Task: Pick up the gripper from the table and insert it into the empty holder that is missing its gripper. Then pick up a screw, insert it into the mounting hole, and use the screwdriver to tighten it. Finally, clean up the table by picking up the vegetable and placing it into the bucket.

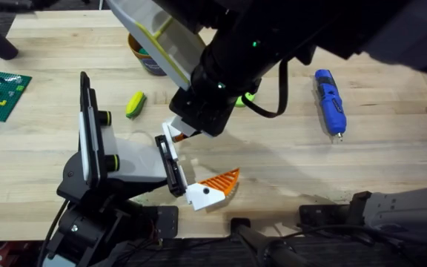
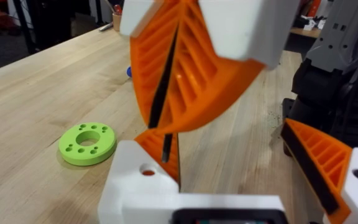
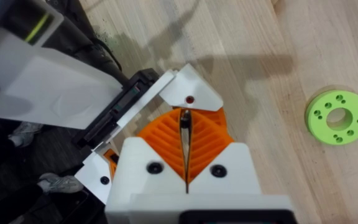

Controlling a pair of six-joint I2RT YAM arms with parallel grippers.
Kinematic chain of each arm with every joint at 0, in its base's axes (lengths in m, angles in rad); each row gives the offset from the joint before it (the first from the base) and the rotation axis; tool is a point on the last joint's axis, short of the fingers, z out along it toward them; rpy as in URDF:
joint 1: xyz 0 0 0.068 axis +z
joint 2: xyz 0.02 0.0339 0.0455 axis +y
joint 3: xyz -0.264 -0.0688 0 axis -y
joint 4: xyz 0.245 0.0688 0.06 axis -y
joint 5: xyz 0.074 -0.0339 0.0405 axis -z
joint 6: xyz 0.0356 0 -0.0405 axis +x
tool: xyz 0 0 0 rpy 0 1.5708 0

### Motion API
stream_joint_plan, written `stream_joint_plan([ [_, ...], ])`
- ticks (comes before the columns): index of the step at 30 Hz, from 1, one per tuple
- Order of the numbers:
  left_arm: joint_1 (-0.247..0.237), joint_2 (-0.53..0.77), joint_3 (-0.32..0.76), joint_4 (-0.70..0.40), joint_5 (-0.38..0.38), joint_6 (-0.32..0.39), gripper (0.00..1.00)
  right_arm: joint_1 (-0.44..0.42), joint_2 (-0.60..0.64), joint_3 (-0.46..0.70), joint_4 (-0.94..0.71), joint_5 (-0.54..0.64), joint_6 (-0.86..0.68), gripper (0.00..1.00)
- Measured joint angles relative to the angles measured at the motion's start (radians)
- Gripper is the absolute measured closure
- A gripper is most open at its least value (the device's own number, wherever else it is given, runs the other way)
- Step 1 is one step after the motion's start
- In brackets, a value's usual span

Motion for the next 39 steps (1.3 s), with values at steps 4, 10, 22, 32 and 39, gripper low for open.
stream_joint_plan([
  [4,0.0,0.0,0.0,0.0,0.001,0.0,0.016,0.0,0.0,0.0,-0.003,0.0,0.0,0.995],
  [10,0.0,0.0,0.0,0.0,0.001,0.0,0.016,0.0,0.0,0.0,0.027,-0.001,0.001,0.994],
  [22,0.0,0.0,0.0,0.0,0.001,0.0,0.016,0.0,0.0,0.0,0.049,0.0,-0.017,0.995],
  [32,0.0,0.0,0.0,0.0,0.001,0.0,0.016,0.0,0.0,0.004,0.058,0.0,-0.026,0.994],
  [39,0.0,0.0,0.0,0.0,0.001,0.0,0.016,0.0,0.0,0.004,0.037,0.0,-0.027,0.995],
])
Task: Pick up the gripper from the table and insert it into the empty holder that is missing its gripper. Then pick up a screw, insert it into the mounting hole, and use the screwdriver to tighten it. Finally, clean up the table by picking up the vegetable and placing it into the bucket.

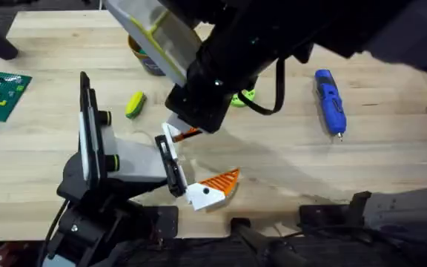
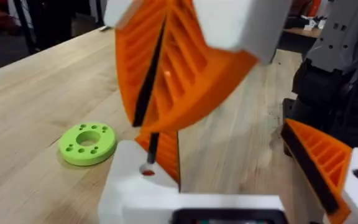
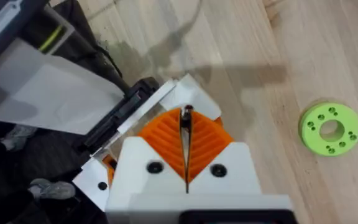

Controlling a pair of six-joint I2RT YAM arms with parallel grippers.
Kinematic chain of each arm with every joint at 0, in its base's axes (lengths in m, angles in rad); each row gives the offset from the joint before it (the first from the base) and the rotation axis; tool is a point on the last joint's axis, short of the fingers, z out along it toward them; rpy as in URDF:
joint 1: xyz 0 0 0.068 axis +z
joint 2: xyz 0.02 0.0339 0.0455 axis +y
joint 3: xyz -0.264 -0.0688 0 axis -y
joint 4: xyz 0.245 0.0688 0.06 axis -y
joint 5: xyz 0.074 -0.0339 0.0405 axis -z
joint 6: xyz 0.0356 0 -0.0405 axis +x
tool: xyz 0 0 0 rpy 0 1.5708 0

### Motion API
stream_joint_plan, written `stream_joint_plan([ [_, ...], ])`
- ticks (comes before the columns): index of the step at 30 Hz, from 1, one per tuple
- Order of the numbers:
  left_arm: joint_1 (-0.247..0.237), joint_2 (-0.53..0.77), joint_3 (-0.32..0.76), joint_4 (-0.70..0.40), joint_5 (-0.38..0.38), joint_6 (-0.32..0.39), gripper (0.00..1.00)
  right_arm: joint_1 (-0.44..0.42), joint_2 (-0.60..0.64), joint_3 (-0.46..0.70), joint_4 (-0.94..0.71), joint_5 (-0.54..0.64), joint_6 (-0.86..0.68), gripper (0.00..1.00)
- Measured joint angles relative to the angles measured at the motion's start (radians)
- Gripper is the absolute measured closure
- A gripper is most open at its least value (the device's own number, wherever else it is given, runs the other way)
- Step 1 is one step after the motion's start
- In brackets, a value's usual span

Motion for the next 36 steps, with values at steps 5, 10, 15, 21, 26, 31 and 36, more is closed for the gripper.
stream_joint_plan([
  [5,0.0,0.0,0.0,0.0,0.0,0.0,0.017,0.0,0.0,0.0,0.0,0.0,-0.001,0.994],
  [10,0.0,0.0,0.0,0.0,0.0,0.0,0.017,0.0,0.0,0.0,0.0,0.0,-0.003,0.995],
  [15,0.0,0.0,0.0,0.0,0.0,0.0,0.019,0.0,0.001,0.0,0.0,0.0,-0.003,0.995],
  [21,0.0,0.0,0.0,0.0,0.0,0.0,0.018,0.0,0.044,0.005,-0.016,0.0,-0.003,0.994],
  [26,0.0,0.0,0.0,0.0,-0.001,-0.008,0.018,0.0,0.071,0.005,-0.019,-0.001,-0.003,0.994],
  [31,0.0,0.0,0.0,0.0,0.0,-0.007,0.018,0.0,0.071,0.005,-0.019,-0.001,-0.003,0.995],
  [36,0.0,0.0,0.0,0.0,-0.001,-0.008,0.017,0.0,0.071,0.005,-0.02,-0.001,-0.008,0.82],
])
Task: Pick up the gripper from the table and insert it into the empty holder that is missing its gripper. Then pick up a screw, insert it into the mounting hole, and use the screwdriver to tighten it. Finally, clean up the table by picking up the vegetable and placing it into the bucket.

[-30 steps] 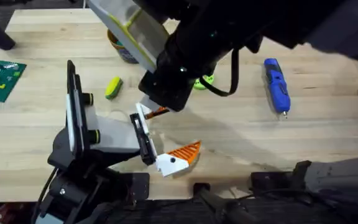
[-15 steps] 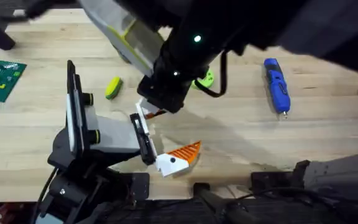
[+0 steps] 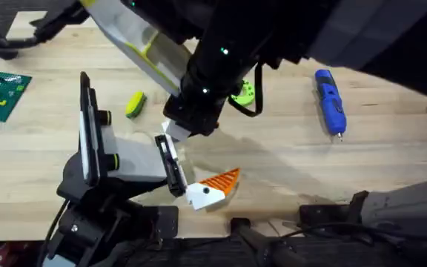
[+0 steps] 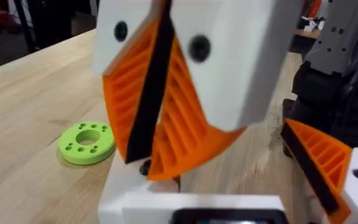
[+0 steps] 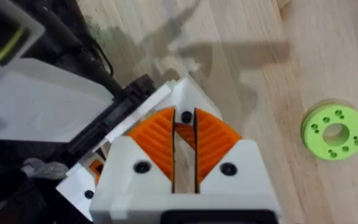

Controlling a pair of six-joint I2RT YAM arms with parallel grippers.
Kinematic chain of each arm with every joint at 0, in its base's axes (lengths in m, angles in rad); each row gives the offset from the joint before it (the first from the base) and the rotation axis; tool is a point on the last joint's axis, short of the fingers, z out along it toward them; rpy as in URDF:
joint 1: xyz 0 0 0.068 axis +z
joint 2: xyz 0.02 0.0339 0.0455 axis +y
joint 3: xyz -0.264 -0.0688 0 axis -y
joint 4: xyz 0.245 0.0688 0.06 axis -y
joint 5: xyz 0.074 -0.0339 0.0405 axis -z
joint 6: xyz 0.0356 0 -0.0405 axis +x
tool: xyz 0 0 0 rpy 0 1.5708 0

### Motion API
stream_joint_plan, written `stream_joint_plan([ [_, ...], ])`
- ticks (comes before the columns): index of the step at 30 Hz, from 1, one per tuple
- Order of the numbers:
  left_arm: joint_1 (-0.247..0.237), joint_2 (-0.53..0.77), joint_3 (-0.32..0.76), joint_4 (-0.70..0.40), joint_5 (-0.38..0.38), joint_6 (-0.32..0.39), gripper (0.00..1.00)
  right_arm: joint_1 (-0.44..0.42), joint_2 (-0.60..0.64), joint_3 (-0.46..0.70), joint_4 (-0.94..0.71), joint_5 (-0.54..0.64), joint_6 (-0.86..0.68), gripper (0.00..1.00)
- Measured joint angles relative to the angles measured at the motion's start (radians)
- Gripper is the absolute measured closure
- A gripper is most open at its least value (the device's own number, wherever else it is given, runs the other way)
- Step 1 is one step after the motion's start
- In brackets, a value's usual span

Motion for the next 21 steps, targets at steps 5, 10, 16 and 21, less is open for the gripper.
stream_joint_plan([
  [5,0.0,0.0,0.0,0.0,0.0,0.0,0.017,0.0,0.0,0.0,0.001,-0.002,0.0,0.762],
  [10,0.0,0.0,0.0,0.0,0.0,-0.003,0.017,-0.007,0.0,0.001,-0.006,0.019,-0.003,0.099],
  [16,0.0,0.0,0.0,0.0,-0.001,-0.003,0.017,-0.018,-0.001,0.002,-0.007,0.027,-0.006,0.007],
  [21,0.0,0.0,0.0,0.0,-0.001,-0.003,0.017,-0.018,-0.001,0.002,-0.007,0.027,-0.006,0.008],
])
